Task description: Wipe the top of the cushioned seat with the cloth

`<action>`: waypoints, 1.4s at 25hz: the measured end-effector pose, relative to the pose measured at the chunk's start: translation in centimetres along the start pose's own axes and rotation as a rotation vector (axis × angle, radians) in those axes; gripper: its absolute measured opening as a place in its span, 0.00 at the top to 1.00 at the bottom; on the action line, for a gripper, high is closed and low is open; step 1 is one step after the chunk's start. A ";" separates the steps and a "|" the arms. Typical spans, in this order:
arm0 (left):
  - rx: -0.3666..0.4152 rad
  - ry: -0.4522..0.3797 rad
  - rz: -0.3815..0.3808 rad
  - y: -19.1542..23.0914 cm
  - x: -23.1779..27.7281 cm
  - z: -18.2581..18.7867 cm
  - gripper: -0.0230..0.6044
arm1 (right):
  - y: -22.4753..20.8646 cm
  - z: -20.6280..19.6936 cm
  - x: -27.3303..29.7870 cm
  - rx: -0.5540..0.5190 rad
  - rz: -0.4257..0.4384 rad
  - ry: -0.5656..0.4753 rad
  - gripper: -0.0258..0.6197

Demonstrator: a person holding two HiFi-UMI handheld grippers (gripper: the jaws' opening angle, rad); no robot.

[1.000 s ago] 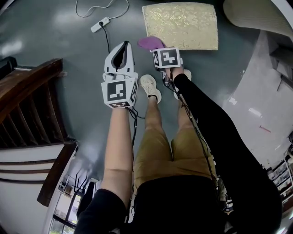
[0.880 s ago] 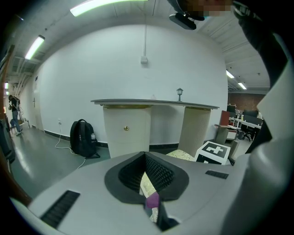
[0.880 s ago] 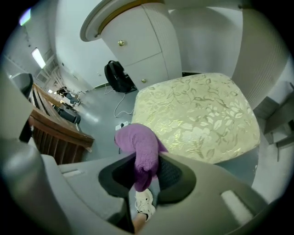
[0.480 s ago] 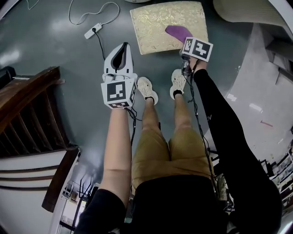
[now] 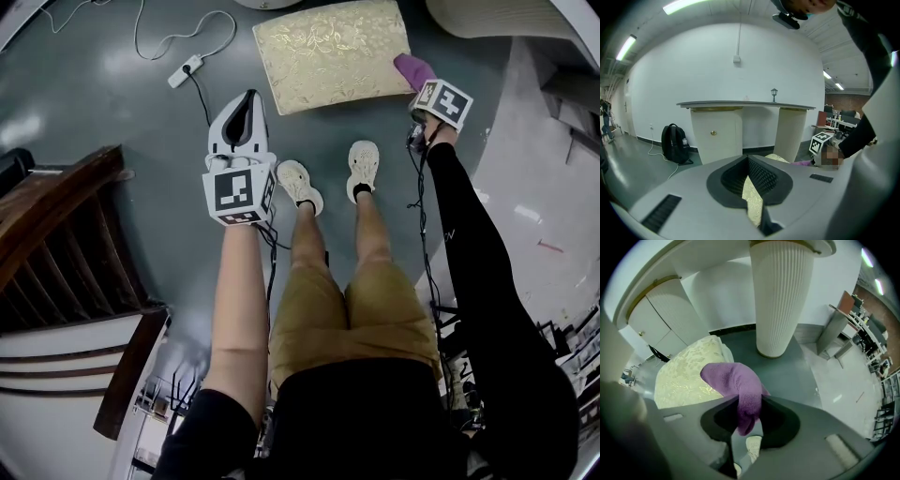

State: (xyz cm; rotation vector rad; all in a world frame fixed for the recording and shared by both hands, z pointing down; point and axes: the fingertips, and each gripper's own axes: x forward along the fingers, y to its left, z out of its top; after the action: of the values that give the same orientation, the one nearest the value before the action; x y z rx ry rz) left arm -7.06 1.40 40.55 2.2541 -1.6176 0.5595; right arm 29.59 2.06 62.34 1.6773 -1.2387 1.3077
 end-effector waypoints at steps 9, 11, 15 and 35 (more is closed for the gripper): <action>-0.011 -0.004 0.003 0.7 -1.1 -0.8 0.95 | 3.9 -1.1 -3.4 0.004 0.123 -0.097 0.82; -0.011 -0.006 0.000 1.1 -1.6 -1.0 0.95 | 7.7 -2.0 -5.0 -0.054 0.194 -0.127 0.82; -0.028 -0.010 0.009 2.2 -2.9 -1.7 0.95 | 15.9 -5.6 -7.3 -0.205 0.317 -0.129 0.82; -0.080 -0.016 -0.024 5.2 -6.7 -5.0 0.95 | 27.7 -17.6 -3.8 -0.350 0.338 0.054 0.83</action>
State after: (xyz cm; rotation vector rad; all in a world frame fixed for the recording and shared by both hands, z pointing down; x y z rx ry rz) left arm -14.61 7.64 41.81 2.2219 -1.5899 0.4628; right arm -2.48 9.99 62.23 1.2160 -1.6614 1.2265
